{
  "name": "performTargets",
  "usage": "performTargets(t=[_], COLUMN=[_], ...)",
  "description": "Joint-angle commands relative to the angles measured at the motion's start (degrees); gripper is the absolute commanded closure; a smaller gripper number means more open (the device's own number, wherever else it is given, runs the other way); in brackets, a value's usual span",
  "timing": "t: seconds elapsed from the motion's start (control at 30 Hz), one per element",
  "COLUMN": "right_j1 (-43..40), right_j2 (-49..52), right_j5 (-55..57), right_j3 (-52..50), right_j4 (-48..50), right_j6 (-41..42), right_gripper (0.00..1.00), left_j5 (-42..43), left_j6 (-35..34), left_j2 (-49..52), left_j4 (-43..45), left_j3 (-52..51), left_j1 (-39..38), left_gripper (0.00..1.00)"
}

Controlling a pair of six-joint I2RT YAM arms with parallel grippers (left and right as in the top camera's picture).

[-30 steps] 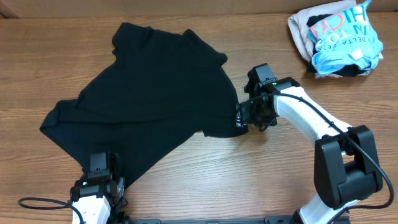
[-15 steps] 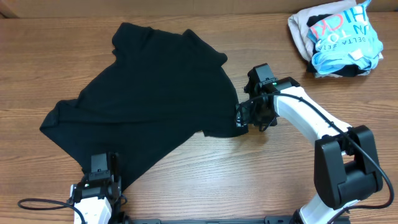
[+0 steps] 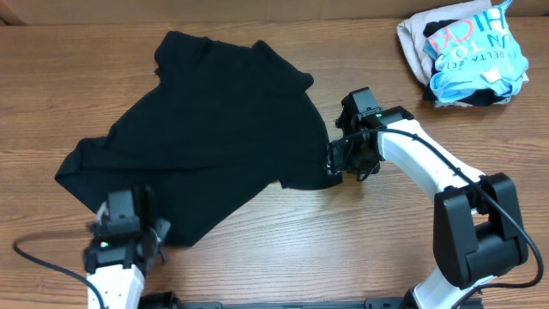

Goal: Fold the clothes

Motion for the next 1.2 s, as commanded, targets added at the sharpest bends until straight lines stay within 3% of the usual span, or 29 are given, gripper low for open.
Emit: performTargets(t=[0.0,0.3,0.37,0.6,0.83,1.17], right_j1=[0.1,2.1,2.3,2.1,-3.3,-14.1], right_j2=[0.0,0.1,0.1,0.0,-2.5,-6.7], right_j5=[-1.5,-4.1,-4.1,-4.0,-3.8,-1.7], right_j3=[-0.2,-4.0,-5.7,-7.0,2.3,34.5], right_j4=[0.0,1.8,2.4,3.3,-2.9,-24.1], right_j6=[0.0,-1.6,-1.6,-1.2,-0.5,-5.0], right_gripper=[0.34,0.35,0.39,0.96,0.96,0.96], left_j5=[4.9,4.9,4.7,4.6,4.3,-9.9], left_j6=[19.5,23.9,23.9,24.6,26.7,28.1], left_j2=[-0.2,-0.2,-0.2,-0.2,-0.2,0.7], left_j4=[-2.9,-10.6,-10.7,-10.3,-7.5,-1.3], left_j3=[9.1,19.2,19.4,19.4,22.4,36.4], left_j1=[-0.1,-0.1,-0.1,-0.1,-0.1,3.1], left_gripper=[0.96,0.96,0.96,0.96,0.96,0.96])
